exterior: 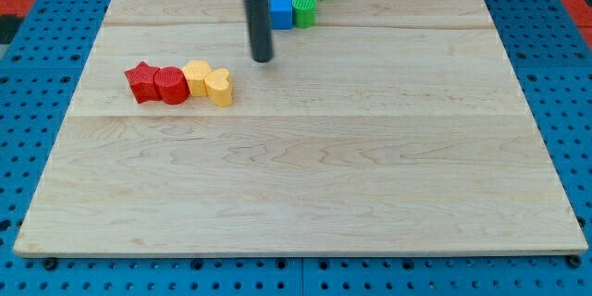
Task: Push the yellow heart into the red circle
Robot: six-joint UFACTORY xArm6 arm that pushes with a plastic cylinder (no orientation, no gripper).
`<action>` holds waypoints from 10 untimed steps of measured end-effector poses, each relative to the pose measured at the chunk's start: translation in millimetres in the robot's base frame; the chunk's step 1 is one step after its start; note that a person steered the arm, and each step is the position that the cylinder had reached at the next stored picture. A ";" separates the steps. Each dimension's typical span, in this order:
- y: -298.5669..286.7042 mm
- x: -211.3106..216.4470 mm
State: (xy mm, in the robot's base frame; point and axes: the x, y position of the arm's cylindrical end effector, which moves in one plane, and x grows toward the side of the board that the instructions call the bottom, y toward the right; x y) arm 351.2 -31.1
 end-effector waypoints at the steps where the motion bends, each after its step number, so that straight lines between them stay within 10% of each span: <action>1: -2.6 37.7; 4: -102.6 49.5; 7: 156.4 -70.8; 8: 198.6 -158.2; 10: 196.3 -159.9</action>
State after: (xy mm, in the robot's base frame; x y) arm 191.3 165.2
